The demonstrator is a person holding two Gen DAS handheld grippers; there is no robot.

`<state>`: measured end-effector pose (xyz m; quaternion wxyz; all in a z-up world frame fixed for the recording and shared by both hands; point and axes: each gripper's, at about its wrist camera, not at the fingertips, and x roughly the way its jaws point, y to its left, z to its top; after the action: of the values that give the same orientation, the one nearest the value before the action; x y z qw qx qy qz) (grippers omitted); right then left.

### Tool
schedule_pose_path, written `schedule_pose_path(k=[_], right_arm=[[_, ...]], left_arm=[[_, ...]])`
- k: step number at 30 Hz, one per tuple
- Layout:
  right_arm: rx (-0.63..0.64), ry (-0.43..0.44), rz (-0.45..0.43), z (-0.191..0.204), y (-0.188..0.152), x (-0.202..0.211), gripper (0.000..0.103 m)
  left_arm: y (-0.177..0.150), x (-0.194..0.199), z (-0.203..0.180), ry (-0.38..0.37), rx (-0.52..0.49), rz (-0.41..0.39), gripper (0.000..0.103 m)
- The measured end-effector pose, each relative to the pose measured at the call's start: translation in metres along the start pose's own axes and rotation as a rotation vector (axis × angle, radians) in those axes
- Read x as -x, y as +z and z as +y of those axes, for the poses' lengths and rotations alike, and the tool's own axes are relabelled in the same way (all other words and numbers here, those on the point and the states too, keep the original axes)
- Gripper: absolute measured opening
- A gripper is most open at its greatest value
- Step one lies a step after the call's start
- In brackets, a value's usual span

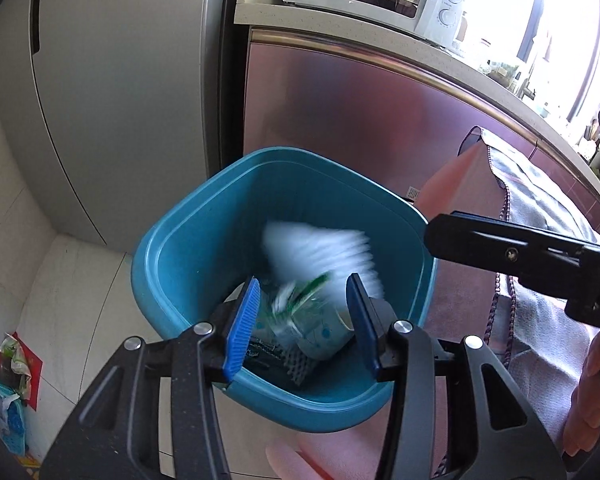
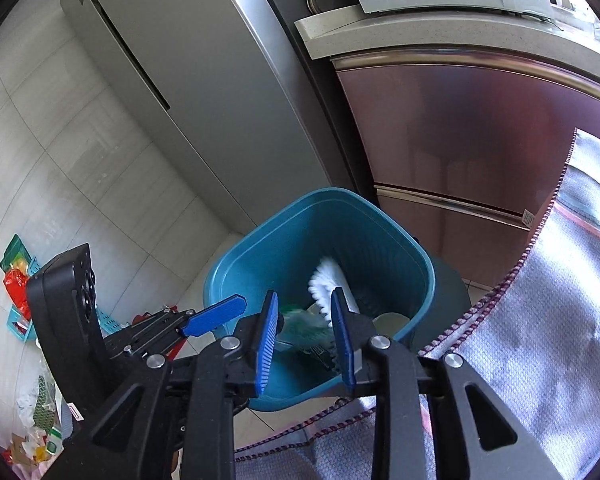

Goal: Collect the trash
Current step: 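Carry the snack packet and foam net over the teal bin and open both grippers, then move both open grippers back over the trash on the cloth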

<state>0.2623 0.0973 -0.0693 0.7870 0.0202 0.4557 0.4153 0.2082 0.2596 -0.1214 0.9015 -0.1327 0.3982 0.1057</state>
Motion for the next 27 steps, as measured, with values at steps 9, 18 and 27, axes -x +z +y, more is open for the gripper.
schedule_pose_path(k=[9,18,27], right_arm=[[-0.005,0.006,-0.032,-0.005,-0.007,0.025,0.026],[0.003,0.007,-0.113,-0.007,-0.03,0.085,0.027],[-0.002,-0.019,-0.22,-0.014,-0.06,0.157,0.031]], left_arm=[[0.001,0.018,-0.003,-0.023,0.003,-0.035,0.044],[0.001,0.08,-0.032,-0.095,-0.049,-0.16,0.044],[-0.01,0.128,-0.085,-0.192,-0.161,-0.23,0.047]])
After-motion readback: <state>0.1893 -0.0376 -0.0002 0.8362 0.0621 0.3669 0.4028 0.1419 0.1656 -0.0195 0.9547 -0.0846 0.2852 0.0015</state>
